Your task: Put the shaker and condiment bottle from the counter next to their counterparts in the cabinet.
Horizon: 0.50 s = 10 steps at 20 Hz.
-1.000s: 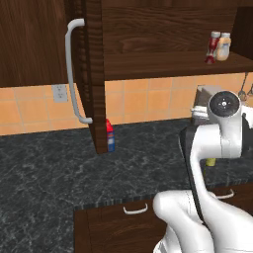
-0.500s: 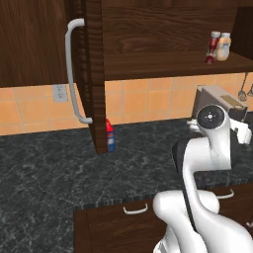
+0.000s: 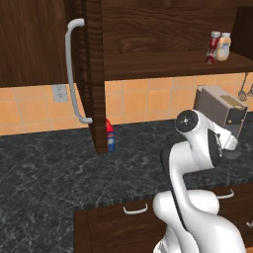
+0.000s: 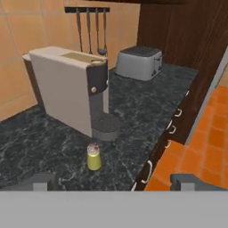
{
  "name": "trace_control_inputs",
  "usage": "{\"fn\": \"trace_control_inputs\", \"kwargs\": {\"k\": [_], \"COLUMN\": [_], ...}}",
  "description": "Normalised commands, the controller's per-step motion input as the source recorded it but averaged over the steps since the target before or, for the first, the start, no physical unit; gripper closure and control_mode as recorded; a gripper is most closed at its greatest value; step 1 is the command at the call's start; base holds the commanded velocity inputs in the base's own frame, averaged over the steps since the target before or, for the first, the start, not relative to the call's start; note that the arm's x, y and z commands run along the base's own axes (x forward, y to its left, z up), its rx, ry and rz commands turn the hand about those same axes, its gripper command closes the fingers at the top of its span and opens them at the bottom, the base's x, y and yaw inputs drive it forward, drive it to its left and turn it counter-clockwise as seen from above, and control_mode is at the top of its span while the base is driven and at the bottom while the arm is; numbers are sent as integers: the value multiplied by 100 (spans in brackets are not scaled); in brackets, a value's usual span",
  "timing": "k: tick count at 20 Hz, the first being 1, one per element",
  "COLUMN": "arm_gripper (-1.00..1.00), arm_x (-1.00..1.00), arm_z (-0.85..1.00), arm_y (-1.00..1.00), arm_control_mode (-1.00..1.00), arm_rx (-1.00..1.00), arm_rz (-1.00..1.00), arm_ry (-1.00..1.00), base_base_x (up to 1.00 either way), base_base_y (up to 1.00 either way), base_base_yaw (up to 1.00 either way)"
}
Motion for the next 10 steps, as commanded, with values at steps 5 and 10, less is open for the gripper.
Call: {"fn": "trace_control_inputs", "kwargs": {"k": [5,10], "arm_gripper": [-100,-100], "arm_x": [0,7], "arm_z": [-85,-81], "arm_y": [-10,-29], "arm_control_mode": [-100,-100], "arm_rx": [-9,-4], "arm_rz": [-7,-9], "arm_ry": [-30,-31], "base_base_x": [0,0], "base_base_y": [0,0], "base_base_yaw": [0,0]}}
